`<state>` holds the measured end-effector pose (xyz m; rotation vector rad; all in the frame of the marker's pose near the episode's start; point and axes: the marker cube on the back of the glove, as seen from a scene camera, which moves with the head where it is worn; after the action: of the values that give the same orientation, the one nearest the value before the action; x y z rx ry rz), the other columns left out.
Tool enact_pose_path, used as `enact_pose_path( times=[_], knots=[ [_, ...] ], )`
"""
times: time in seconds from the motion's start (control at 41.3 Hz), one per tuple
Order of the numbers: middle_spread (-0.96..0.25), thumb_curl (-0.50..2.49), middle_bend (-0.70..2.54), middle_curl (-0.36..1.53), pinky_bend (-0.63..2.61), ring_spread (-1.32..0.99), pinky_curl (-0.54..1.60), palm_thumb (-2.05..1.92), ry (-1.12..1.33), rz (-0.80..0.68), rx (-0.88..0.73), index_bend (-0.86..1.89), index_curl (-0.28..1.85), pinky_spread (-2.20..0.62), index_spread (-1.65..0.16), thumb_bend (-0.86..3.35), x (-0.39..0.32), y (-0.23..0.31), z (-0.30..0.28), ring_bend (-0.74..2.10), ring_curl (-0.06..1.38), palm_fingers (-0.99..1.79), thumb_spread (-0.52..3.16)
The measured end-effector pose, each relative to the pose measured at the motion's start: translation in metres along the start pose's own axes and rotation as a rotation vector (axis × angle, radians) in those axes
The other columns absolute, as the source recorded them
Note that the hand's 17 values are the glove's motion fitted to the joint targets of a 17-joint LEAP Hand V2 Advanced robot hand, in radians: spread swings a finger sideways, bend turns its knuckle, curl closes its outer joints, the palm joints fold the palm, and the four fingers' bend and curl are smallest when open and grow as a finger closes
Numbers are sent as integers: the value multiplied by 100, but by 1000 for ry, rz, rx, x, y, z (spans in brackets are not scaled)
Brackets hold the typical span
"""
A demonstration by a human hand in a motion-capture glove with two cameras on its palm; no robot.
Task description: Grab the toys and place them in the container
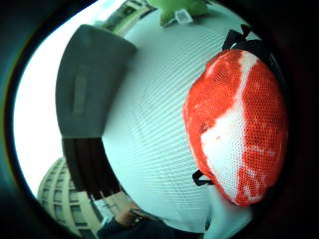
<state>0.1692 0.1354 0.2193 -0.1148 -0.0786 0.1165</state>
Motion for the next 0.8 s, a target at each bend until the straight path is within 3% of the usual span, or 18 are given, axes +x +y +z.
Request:
enact_pose_path(
  times=[0.073,0.121,0.218,0.436,0.509,0.799],
  knots=[
    [-20,42,47,47,62,-39,38,84,33,-3,-1,26,47,-27,-15,49,2,0,-9,63,36,111,131],
    [-20,45,59,51,55,-38,37,91,33,4,-22,27,50,-33,-14,55,3,-5,-16,74,40,134,132],
    [-22,50,69,54,56,-38,37,99,10,5,-120,28,53,-38,-14,61,6,-24,-32,83,43,136,132],
    [-29,55,67,56,74,-41,41,76,-5,24,-68,15,56,-46,-19,38,-17,-54,-108,100,48,114,104],
    [-32,57,64,56,80,-42,42,73,-5,-32,6,13,56,-47,-21,35,-28,-76,-140,102,49,109,97],
    [-40,68,60,59,88,-45,44,70,-17,-92,189,12,57,-47,-27,28,-124,-128,-245,107,51,103,81]
  ],
)
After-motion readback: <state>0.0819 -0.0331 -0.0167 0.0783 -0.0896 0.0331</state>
